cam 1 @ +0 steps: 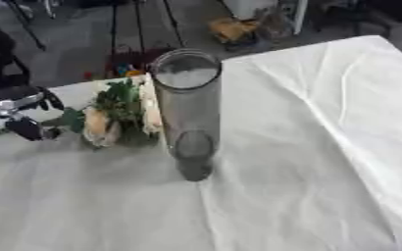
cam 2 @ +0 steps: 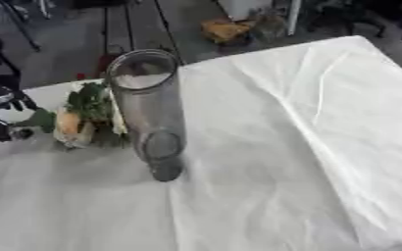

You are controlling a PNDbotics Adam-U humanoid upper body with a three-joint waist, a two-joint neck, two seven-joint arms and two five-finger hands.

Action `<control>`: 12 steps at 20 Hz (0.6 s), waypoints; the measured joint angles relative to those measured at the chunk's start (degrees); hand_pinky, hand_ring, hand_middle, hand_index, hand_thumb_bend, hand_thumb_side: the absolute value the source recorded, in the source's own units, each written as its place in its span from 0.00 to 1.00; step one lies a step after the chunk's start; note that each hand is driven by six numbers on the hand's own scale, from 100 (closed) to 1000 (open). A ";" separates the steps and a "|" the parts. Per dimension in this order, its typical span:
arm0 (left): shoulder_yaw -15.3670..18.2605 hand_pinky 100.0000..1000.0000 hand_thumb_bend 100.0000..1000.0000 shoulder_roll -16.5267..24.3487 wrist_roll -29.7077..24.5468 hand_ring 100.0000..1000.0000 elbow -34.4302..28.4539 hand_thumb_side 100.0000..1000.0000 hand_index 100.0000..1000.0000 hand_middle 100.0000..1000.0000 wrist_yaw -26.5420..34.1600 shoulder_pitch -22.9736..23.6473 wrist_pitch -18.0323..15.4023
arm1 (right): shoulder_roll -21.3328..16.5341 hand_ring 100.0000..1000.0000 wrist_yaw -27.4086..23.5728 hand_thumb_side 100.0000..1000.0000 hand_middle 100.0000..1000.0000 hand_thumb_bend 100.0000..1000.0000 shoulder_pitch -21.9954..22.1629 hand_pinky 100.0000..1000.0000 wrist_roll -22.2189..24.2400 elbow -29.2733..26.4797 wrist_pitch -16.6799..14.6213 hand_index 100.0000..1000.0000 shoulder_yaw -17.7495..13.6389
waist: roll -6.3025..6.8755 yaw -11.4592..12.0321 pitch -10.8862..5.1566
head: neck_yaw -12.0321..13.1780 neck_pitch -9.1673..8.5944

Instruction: Arrange flowers into the vase.

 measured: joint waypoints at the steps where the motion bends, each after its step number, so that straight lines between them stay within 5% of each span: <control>1: 0.06 0.80 0.27 -0.02 0.42 0.77 0.16 0.03 0.78 0.74 -0.18 0.00 0.10 | 0.02 0.71 -0.04 0.81 0.75 0.00 0.00 0.67 0.04 0.00 -0.05 0.83 0.00 | 0.04 -0.11 0.12 | 0.00 -0.12; 12: 0.39 0.79 0.26 -0.12 2.61 0.75 0.91 0.03 0.78 0.73 -0.37 0.14 0.59 | 0.40 0.71 -0.20 0.80 0.75 0.00 -0.26 0.67 0.10 0.00 -0.11 0.83 0.00 | 0.37 -1.23 1.27 | -0.07 -1.03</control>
